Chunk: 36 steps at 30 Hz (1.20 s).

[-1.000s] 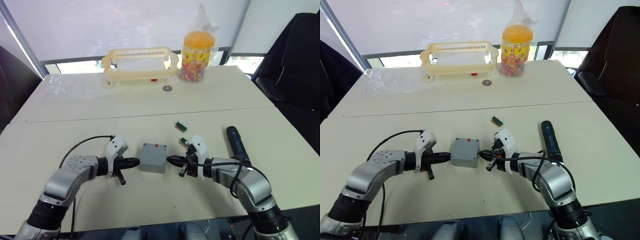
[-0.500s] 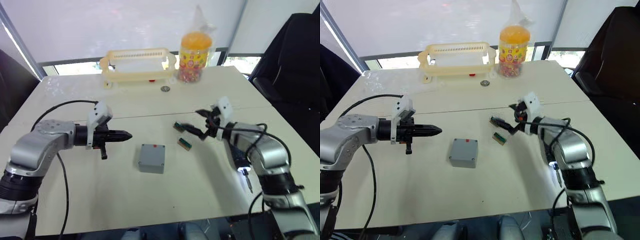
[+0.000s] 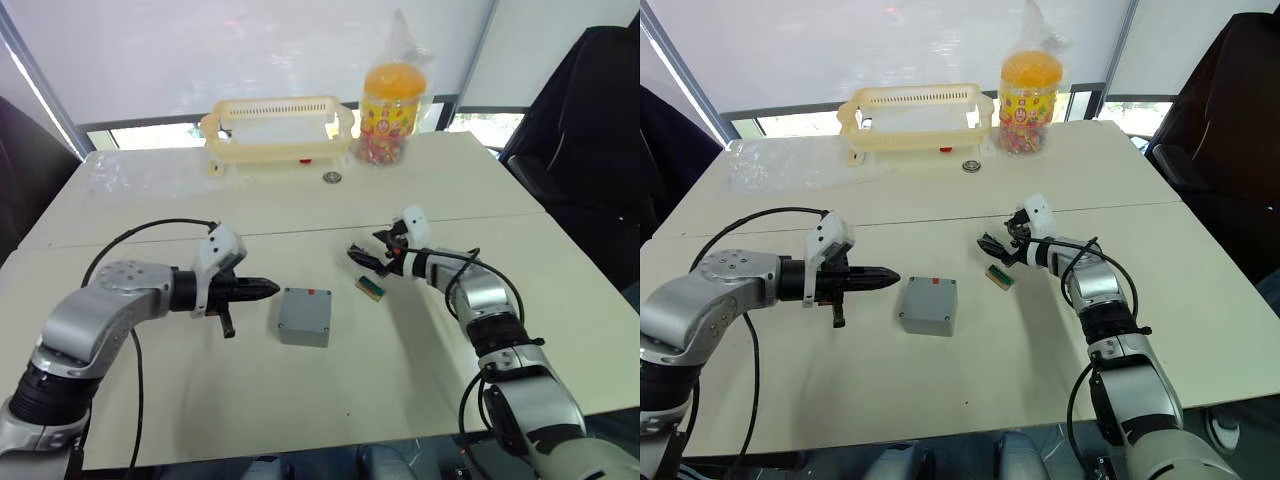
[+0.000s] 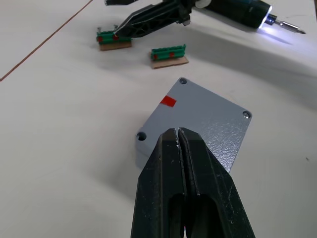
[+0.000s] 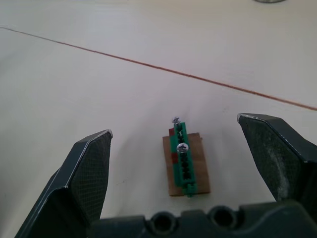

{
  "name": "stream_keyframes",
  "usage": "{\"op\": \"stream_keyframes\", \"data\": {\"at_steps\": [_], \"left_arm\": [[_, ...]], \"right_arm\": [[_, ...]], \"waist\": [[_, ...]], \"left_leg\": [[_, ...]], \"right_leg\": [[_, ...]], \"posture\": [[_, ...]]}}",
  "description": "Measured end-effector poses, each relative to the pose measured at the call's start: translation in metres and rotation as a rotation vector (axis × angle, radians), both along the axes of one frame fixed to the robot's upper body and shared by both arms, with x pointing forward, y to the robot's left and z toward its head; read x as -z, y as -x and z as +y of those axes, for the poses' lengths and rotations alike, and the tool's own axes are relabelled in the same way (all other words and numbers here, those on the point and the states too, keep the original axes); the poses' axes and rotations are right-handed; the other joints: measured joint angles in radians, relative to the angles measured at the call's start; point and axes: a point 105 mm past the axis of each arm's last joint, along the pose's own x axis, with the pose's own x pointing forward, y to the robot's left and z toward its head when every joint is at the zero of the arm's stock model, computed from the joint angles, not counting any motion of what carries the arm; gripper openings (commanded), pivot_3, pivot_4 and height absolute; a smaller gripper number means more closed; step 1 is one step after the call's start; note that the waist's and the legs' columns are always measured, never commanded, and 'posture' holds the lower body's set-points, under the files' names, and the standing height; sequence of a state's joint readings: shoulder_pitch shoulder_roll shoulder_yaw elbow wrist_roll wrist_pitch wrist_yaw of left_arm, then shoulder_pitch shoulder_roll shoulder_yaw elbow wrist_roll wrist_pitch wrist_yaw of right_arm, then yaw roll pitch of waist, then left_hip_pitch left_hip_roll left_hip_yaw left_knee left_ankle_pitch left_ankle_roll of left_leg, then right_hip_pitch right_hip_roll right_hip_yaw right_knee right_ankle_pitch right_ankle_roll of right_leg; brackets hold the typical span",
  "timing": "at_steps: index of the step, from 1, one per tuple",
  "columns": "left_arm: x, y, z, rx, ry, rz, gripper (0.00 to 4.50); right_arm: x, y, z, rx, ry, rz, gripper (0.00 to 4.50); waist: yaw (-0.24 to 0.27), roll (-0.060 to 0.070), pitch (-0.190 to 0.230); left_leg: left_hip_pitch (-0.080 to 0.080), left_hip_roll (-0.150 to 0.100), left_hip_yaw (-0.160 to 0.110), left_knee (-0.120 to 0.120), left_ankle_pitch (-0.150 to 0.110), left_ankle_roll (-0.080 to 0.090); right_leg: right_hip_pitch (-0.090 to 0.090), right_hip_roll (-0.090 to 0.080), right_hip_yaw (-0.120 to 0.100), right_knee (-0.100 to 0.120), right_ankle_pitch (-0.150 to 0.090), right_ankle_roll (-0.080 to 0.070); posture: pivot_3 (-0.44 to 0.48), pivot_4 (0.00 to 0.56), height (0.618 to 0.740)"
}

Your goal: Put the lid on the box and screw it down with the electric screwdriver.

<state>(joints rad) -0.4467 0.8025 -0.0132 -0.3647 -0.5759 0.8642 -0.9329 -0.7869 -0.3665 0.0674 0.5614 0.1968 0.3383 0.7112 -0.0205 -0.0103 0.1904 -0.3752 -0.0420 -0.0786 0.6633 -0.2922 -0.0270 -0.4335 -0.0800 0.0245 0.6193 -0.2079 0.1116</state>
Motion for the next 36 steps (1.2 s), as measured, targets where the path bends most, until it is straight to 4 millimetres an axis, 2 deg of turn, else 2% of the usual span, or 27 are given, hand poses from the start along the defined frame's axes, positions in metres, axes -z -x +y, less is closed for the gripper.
{"op": "stream_keyframes", "data": {"at_steps": [3, 6, 13, 28, 36], "left_arm": [[0.003, 0.001, 0.000, -0.012, 0.003, 0.007, 0.00], [0.003, 0.001, 0.000, -0.015, 0.007, 0.007, 0.00], [0.009, 0.002, 0.002, -0.035, 0.010, 0.025, 0.00], [0.014, 0.003, 0.003, -0.048, 0.010, 0.035, 0.00], [0.012, 0.003, 0.003, -0.039, 0.013, 0.022, 0.00]], "right_arm": [[0.002, -0.001, -0.001, 0.003, 0.009, -0.004, 4.44], [0.005, -0.001, -0.002, 0.007, 0.019, -0.002, 3.62], [0.015, -0.003, 0.001, 0.016, 0.032, 0.008, 0.04], [0.010, -0.006, 0.001, 0.030, 0.027, -0.015, 0.04], [-0.014, -0.005, 0.002, 0.033, -0.018, -0.079, 0.04]], "waist": [[0.000, 0.000, 0.000], [-0.001, 0.000, 0.000], [-0.002, 0.000, 0.000], [-0.001, 0.000, 0.000], [-0.001, 0.000, 0.000]], "left_leg": [[0.000, 0.000, 0.000, 0.000, 0.000, 0.000], [0.000, -0.001, 0.000, 0.000, 0.000, 0.000], [0.000, 0.000, 0.000, 0.000, 0.000, 0.000], [0.000, -0.001, 0.000, 0.000, 0.000, 0.000], [0.000, 0.000, 0.000, 0.000, 0.000, 0.000]], "right_leg": [[0.000, 0.000, 0.000, 0.000, 0.000, 0.000], [0.000, 0.000, 0.000, 0.000, 0.000, 0.000], [0.000, 0.000, 0.000, 0.000, 0.000, 0.000], [0.000, 0.000, 0.000, 0.000, 0.000, 0.000], [0.000, 0.000, 0.000, 0.000, 0.000, 0.000]], "posture": [[0.000, 0.150, 0.740], [0.000, 0.150, 0.740], [0.000, 0.150, 0.740], [0.000, 0.150, 0.740], [0.000, 0.150, 0.740]]}}
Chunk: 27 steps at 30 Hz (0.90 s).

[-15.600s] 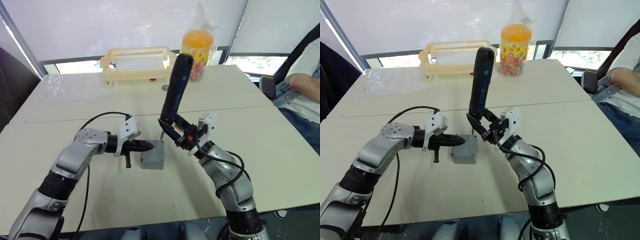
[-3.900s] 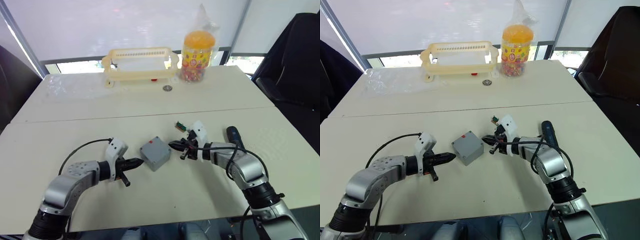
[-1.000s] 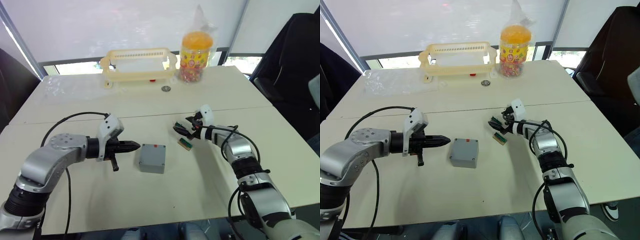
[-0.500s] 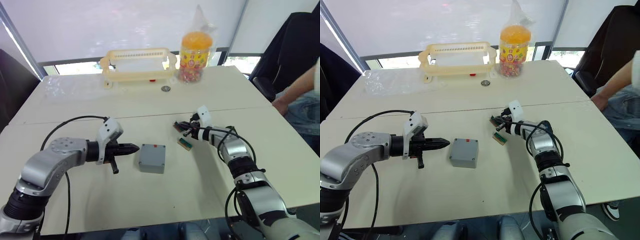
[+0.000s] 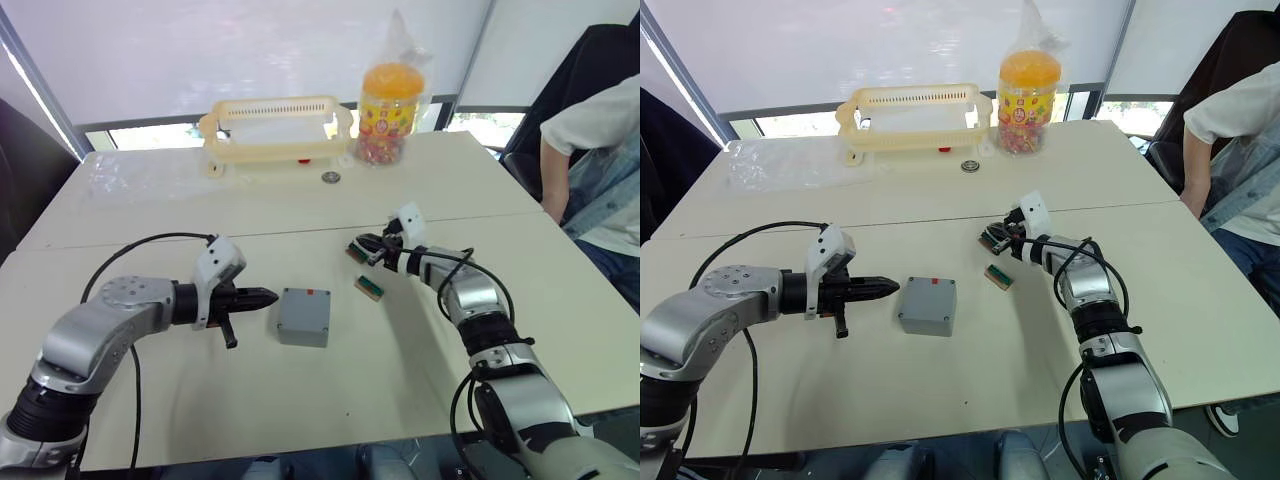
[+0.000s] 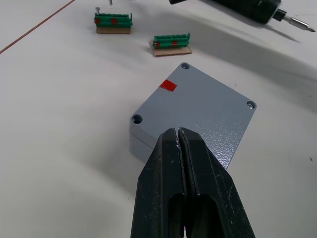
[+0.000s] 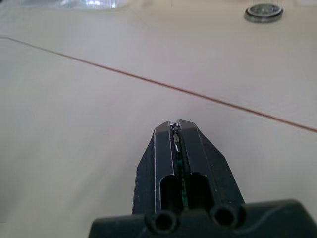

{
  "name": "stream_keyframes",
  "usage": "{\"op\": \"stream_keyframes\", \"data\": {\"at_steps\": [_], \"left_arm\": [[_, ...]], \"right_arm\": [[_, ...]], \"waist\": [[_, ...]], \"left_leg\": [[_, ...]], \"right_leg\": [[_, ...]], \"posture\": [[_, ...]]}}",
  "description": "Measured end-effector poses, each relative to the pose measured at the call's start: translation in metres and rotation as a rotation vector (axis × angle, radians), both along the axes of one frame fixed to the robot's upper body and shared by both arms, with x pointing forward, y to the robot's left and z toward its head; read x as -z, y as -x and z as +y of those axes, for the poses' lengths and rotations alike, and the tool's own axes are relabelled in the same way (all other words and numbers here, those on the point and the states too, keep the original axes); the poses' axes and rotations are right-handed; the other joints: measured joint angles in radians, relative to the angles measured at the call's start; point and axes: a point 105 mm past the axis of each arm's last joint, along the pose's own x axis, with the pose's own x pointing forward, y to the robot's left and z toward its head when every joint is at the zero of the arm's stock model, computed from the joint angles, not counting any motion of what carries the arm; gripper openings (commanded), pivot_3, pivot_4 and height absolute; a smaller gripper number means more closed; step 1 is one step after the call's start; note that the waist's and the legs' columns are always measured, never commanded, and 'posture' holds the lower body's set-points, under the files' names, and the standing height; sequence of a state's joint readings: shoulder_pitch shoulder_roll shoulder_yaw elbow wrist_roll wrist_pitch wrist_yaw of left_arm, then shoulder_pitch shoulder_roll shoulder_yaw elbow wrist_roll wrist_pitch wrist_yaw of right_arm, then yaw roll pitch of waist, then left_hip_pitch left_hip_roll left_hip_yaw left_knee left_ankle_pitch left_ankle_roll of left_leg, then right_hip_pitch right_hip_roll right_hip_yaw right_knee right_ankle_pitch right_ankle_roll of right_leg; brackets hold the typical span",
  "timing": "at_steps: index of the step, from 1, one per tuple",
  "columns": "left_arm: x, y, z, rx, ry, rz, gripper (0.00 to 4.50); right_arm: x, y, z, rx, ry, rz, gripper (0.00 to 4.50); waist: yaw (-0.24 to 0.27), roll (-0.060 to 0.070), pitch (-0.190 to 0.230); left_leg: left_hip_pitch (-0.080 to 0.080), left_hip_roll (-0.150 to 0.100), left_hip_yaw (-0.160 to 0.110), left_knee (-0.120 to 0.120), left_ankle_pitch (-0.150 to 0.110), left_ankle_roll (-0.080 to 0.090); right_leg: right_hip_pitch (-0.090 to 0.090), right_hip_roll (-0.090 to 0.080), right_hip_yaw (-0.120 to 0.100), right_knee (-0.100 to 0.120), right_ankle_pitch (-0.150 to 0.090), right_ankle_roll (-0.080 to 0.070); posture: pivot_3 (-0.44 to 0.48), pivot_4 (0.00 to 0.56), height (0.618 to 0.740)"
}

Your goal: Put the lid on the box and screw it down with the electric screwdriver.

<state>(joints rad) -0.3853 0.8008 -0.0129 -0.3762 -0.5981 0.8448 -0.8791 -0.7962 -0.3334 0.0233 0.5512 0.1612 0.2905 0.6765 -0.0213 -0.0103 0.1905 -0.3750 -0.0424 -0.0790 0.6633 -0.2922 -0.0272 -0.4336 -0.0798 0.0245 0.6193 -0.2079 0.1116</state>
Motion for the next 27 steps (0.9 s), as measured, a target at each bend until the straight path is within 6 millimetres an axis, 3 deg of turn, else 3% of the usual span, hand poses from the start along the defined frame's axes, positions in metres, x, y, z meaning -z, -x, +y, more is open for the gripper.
{"op": "stream_keyframes", "data": {"at_steps": [7, 12, 14, 20, 27], "left_arm": [[0.000, 0.001, -0.001, 0.011, 0.002, -0.002, 0.00], [-0.008, 0.000, -0.005, 0.061, 0.002, -0.015, 0.00], [-0.013, 0.001, -0.005, 0.086, -0.005, -0.027, 0.00], [-0.011, 0.000, -0.009, 0.136, -0.023, -0.019, 0.00], [-0.003, 0.000, -0.013, 0.160, -0.042, -0.010, 0.00]], "right_arm": [[-0.005, 0.009, -0.002, 0.004, -0.049, 0.004, 0.04], [-0.054, 0.040, 0.001, -0.094, -0.113, -0.094, 0.04], [-0.064, 0.058, 0.006, -0.158, -0.117, -0.108, 0.04], [-0.035, 0.097, 0.021, -0.270, -0.089, -0.004, 0.04], [-0.021, 0.114, 0.042, -0.354, -0.084, 0.014, 0.04]], "waist": [[0.002, 0.000, 0.000], [0.005, 0.000, 0.000], [0.005, 0.000, 0.000], [0.001, 0.000, 0.000], [0.004, 0.000, 0.000]], "left_leg": [[0.000, 0.000, 0.000, 0.000, 0.000, 0.000], [0.000, 0.000, -0.001, 0.000, 0.000, 0.000], [0.000, 0.000, -0.001, 0.000, 0.000, 0.000], [0.000, 0.000, 0.000, 0.000, 0.000, 0.000], [0.000, 0.000, 0.000, 0.000, 0.000, 0.000]], "right_leg": [[0.000, 0.000, 0.000, 0.000, 0.000, 0.000], [0.000, 0.000, 0.000, 0.000, 0.000, 0.000], [0.001, 0.000, -0.001, 0.000, 0.000, 0.000], [0.001, 0.000, -0.001, -0.001, 0.000, 0.000], [0.001, 0.000, -0.001, -0.001, 0.000, 0.000]], "posture": [[0.000, 0.150, 0.740], [0.000, 0.150, 0.740], [0.000, 0.150, 0.740], [0.000, 0.150, 0.740], [0.000, 0.150, 0.740]]}}
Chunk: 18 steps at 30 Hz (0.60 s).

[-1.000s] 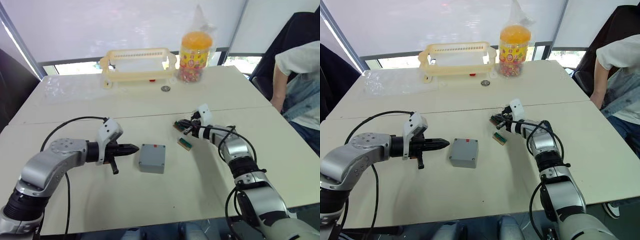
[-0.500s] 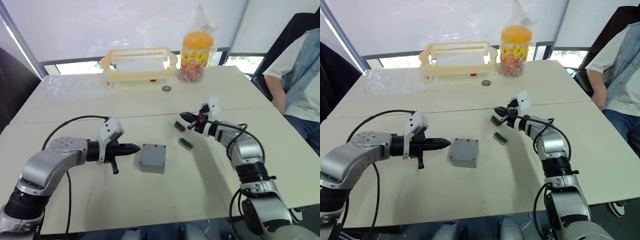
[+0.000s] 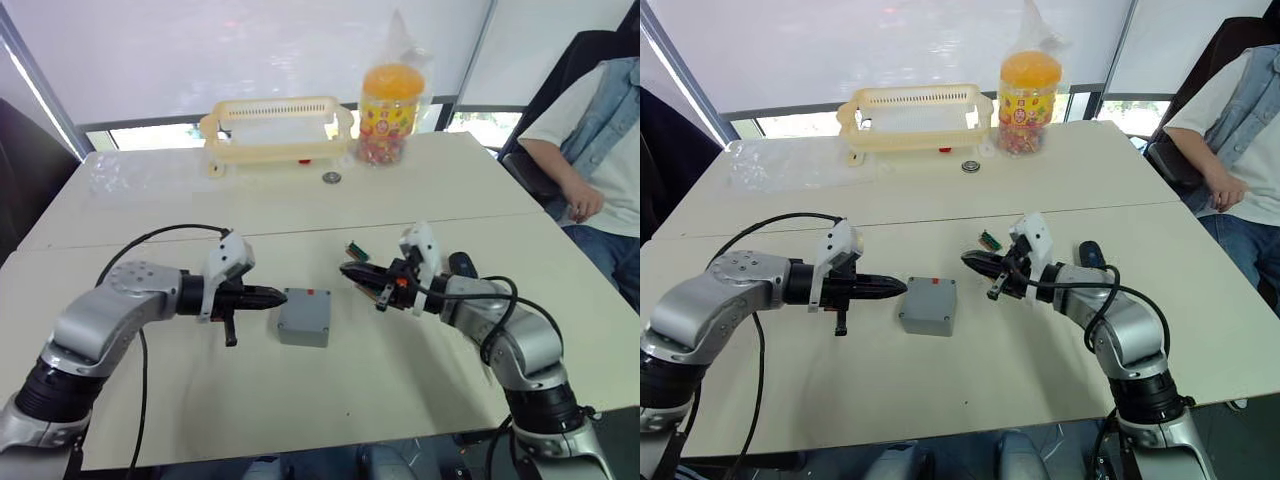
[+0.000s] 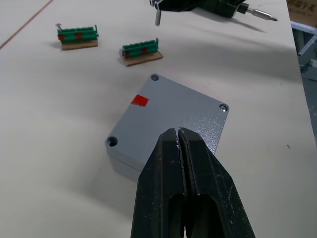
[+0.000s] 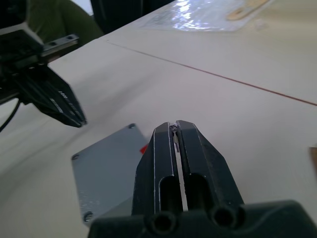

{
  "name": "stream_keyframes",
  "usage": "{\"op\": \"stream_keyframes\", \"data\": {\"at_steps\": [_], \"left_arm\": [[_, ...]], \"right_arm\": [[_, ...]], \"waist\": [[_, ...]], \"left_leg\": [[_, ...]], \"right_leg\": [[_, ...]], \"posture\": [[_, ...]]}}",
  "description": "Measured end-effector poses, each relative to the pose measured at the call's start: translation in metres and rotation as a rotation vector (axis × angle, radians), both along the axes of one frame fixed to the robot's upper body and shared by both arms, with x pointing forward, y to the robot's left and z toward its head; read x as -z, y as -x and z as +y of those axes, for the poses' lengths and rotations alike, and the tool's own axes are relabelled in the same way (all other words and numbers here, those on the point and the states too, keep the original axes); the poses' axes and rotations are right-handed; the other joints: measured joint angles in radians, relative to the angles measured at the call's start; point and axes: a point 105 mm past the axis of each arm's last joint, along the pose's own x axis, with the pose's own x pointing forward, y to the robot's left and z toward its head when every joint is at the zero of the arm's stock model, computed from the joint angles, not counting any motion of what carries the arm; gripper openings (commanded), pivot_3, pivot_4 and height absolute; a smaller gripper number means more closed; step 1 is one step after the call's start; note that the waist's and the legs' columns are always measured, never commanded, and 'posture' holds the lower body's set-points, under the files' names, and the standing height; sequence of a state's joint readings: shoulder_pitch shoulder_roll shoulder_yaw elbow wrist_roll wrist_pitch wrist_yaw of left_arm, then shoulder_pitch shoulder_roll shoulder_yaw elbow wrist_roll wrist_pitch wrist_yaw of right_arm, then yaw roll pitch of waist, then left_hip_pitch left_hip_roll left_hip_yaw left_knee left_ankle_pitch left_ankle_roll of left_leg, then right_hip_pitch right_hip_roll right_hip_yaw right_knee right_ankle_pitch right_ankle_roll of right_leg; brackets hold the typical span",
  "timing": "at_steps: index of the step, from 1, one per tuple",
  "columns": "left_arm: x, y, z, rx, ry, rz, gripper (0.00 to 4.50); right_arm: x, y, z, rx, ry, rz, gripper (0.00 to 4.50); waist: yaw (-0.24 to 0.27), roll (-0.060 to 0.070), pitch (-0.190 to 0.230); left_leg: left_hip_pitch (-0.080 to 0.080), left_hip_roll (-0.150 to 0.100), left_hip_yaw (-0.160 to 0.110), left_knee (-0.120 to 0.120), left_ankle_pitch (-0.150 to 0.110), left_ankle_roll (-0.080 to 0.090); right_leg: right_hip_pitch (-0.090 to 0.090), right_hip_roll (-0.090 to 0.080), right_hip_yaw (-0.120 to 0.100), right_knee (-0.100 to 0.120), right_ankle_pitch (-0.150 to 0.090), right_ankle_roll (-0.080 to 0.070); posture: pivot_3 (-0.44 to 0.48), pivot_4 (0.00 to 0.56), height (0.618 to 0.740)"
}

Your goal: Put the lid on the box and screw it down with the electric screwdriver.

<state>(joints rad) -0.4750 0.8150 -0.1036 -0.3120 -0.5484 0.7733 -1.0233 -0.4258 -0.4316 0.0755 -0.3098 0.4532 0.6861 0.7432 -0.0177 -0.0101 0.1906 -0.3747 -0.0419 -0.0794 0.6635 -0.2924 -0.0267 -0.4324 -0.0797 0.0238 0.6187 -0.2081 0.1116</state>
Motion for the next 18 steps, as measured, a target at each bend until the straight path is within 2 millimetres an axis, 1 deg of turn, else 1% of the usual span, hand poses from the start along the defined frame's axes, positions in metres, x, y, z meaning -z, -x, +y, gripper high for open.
{"op": "stream_keyframes", "data": {"at_steps": [5, 12, 15, 18], "left_arm": [[0.003, 0.001, 0.000, -0.001, -0.002, 0.004, 0.00], [0.004, 0.003, 0.000, -0.002, -0.004, 0.008, 0.00], [0.005, 0.003, 0.000, -0.003, -0.005, 0.008, 0.00], [0.005, 0.003, 0.000, -0.003, -0.005, 0.009, 0.00]], "right_arm": [[0.004, 0.000, 0.008, -0.022, 0.000, -0.017, 0.04], [0.013, -0.001, 0.011, -0.028, 0.013, -0.009, 0.04], [0.021, -0.001, 0.011, -0.028, 0.022, 0.012, 0.04], [0.023, -0.001, 0.010, -0.026, 0.025, 0.016, 0.04]], "waist": [[0.000, 0.000, 0.000], [0.001, 0.000, 0.000], [0.001, 0.000, 0.000], [0.001, 0.000, 0.000]], "left_leg": [[0.000, 0.000, 0.000, 0.000, 0.000, 0.000], [0.000, 0.000, 0.000, 0.000, 0.000, 0.000], [0.000, 0.000, 0.000, 0.000, 0.000, 0.000], [0.000, 0.000, 0.000, 0.000, 0.000, 0.000]], "right_leg": [[0.000, 0.000, 0.000, 0.000, 0.000, 0.000], [0.000, 0.000, 0.000, 0.000, 0.000, 0.000], [0.000, 0.000, 0.000, 0.000, 0.000, 0.000], [0.000, 0.000, 0.000, 0.000, 0.000, 0.000]], "posture": [[0.000, 0.150, 0.740], [0.000, 0.150, 0.740], [0.000, 0.150, 0.740], [0.000, 0.150, 0.740]]}}
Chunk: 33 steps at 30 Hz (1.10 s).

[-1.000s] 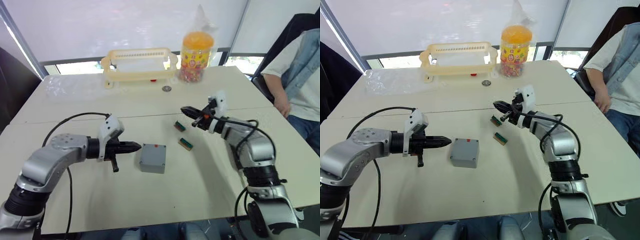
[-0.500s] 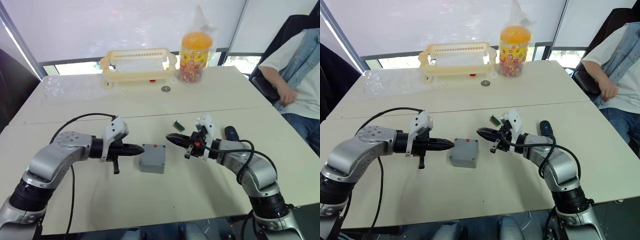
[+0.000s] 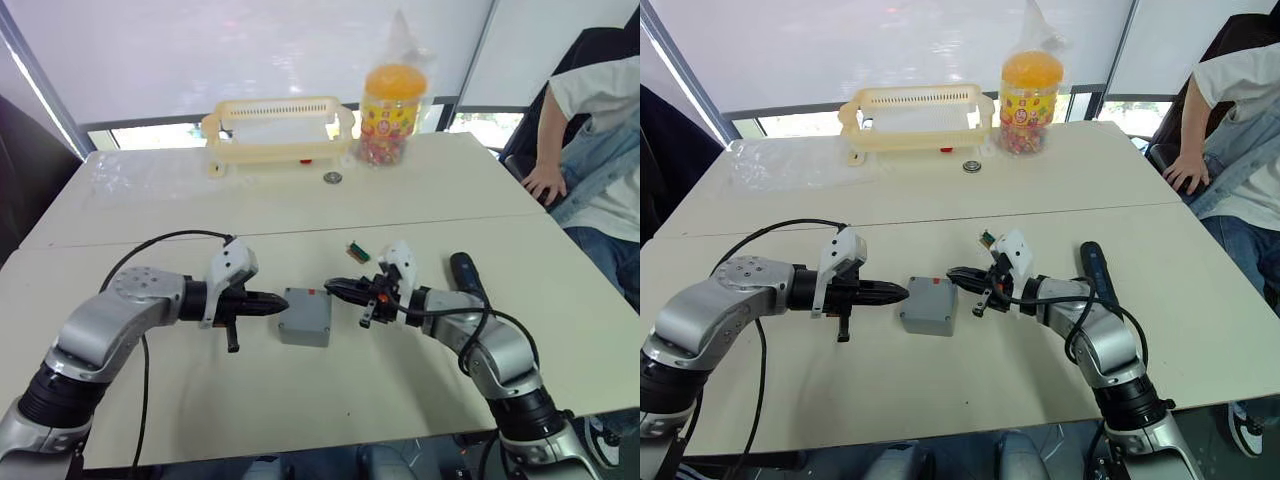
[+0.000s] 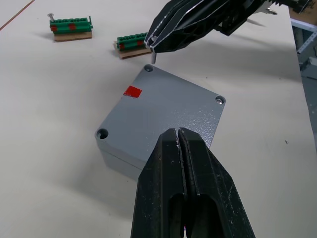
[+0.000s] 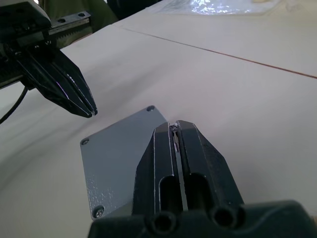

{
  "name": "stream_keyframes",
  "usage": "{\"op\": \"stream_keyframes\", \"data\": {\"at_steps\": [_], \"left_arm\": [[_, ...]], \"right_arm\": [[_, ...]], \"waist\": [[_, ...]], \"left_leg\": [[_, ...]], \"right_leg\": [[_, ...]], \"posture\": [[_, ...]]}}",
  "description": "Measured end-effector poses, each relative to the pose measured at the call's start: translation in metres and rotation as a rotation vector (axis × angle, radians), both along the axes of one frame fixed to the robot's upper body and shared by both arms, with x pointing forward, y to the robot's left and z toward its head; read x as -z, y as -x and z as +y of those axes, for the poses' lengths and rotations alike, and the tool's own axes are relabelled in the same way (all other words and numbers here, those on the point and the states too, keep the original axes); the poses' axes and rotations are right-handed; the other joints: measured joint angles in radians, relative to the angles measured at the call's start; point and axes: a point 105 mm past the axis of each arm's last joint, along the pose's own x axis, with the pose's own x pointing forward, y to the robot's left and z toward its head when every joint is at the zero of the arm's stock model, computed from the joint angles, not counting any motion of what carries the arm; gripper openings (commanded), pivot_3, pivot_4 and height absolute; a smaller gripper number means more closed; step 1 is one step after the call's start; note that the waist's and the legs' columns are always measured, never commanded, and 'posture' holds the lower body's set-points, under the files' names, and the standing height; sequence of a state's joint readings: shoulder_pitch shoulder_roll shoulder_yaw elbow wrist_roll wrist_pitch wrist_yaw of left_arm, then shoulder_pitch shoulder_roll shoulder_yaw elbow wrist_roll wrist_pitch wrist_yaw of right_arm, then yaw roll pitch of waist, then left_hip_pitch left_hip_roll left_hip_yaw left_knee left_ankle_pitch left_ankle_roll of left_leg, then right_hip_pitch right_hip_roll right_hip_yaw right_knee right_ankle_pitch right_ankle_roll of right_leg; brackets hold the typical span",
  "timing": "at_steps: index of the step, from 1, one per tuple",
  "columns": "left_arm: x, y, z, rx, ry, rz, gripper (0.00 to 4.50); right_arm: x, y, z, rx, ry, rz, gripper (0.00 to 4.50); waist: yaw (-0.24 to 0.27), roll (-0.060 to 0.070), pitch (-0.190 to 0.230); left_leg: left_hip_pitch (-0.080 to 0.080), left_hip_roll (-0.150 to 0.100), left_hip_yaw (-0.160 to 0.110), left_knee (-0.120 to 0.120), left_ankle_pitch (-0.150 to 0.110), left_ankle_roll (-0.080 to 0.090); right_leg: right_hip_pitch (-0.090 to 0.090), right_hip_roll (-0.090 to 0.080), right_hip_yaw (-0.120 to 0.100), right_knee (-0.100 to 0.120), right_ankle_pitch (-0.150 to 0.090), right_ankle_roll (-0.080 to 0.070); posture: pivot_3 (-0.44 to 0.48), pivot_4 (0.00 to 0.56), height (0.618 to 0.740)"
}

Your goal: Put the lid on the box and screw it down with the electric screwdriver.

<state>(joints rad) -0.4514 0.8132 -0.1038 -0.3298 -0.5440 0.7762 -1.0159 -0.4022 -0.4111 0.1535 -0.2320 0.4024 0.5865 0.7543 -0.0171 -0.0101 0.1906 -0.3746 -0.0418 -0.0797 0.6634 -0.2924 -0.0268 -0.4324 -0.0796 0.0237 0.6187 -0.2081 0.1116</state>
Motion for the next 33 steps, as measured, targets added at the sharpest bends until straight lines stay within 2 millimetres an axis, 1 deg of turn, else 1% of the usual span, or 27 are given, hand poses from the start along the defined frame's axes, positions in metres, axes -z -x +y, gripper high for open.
{"op": "stream_keyframes", "data": {"at_steps": [19, 28, 31, 33], "left_arm": [[0.002, -0.001, 0.001, -0.014, -0.006, 0.001, 0.00], [0.003, -0.001, 0.002, -0.021, -0.007, -0.001, 0.00], [0.003, -0.001, 0.002, -0.021, -0.007, 0.000, 0.00], [0.003, -0.001, 0.002, -0.021, -0.007, 0.000, 0.00]], "right_arm": [[0.015, -0.005, -0.002, 0.028, 0.018, 0.007, 0.04], [0.018, -0.006, -0.002, 0.028, 0.033, 0.003, 0.04], [0.018, -0.006, -0.002, 0.028, 0.036, 0.002, 0.94], [0.018, -0.006, -0.002, 0.029, 0.039, 0.001, 1.93]], "waist": [[0.000, 0.000, 0.000], [0.000, 0.000, 0.000], [0.000, 0.000, 0.000], [0.000, 0.000, 0.000]], "left_leg": [[0.000, 0.000, 0.000, 0.000, 0.000, 0.000], [0.000, 0.000, 0.000, 0.000, 0.000, 0.000], [0.000, 0.000, 0.000, 0.000, 0.000, 0.000], [0.000, 0.000, 0.000, 0.000, 0.000, 0.000]], "right_leg": [[0.000, 0.000, 0.000, 0.000, 0.000, 0.000], [0.000, 0.000, 0.000, 0.000, 0.000, 0.000], [0.000, 0.000, 0.000, 0.000, 0.000, 0.000], [0.000, 0.000, 0.000, 0.000, 0.000, 0.000]], "posture": [[0.000, 0.150, 0.740], [0.000, 0.150, 0.740], [0.000, 0.150, 0.740], [0.000, 0.150, 0.740]]}}
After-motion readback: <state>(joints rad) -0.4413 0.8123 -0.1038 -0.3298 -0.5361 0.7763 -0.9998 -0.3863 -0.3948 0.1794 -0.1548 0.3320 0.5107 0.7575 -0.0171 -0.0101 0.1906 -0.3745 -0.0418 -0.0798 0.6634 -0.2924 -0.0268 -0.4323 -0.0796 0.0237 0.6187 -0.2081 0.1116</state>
